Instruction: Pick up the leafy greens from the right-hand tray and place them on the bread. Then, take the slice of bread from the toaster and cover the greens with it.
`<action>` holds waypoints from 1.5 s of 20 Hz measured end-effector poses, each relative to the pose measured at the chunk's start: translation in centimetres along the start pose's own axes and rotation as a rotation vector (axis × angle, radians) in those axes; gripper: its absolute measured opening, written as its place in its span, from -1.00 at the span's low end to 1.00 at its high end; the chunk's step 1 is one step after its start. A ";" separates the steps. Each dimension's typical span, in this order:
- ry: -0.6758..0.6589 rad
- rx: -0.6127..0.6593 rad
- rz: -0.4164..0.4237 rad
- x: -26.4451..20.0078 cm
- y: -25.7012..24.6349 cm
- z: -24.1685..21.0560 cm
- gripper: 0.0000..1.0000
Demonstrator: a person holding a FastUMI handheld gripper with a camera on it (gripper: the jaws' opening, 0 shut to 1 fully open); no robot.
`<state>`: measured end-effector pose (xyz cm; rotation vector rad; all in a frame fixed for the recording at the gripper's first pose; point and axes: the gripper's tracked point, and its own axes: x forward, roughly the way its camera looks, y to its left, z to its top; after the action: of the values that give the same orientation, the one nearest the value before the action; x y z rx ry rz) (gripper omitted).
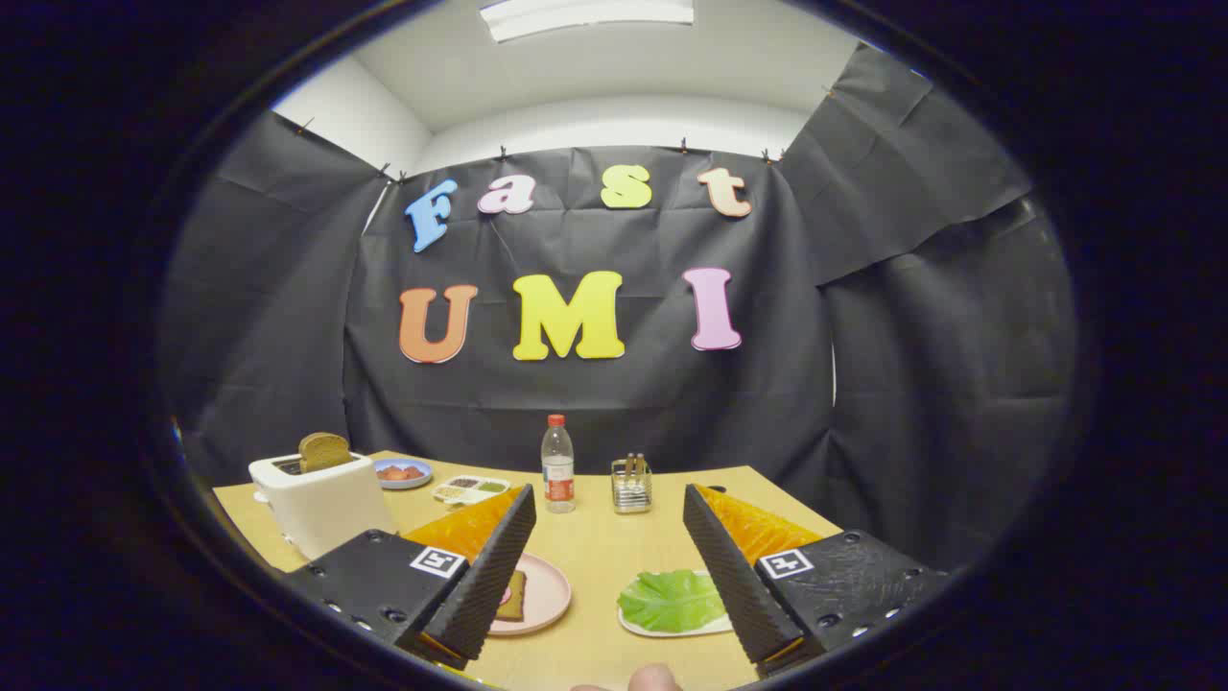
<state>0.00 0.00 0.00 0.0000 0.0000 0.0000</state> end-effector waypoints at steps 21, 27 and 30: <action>0.090 0.008 -0.026 0.6 -5.5 -0.6 0.91; 0.244 0.128 -0.076 3.3 -11.3 -2.9 0.91; 0.361 0.247 -0.091 5.1 -13.5 -5.6 0.91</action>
<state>5.06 -13.53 -5.58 0.2467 0.3609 -0.0913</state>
